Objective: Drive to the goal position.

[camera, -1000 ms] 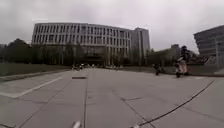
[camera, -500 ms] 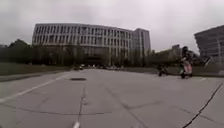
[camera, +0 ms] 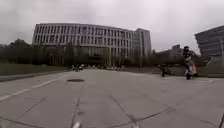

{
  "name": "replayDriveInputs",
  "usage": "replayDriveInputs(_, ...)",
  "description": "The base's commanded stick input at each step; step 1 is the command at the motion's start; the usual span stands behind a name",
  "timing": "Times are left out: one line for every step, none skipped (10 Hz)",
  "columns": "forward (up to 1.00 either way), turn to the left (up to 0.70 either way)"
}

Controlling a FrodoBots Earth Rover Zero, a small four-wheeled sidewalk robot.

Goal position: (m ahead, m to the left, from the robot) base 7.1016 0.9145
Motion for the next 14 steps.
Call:
replayDriveInputs(0.7,0.0)
replayDriveInputs(0.7,0.0)
replayDriveInputs(0.7,0.0)
replayDriveInputs(0.7,0.0)
replayDriveInputs(0.7,0.0)
replayDriveInputs(0.7,0.0)
replayDriveInputs(0.7,0.0)
replayDriveInputs(0.7,0.0)
replayDriveInputs(0.7,0.0)
replayDriveInputs(0.7,0.0)
replayDriveInputs(0.7,0.0)
replayDriveInputs(0.7,0.0)
replayDriveInputs(0.7,0.0)
replayDriveInputs(0.7,0.0)
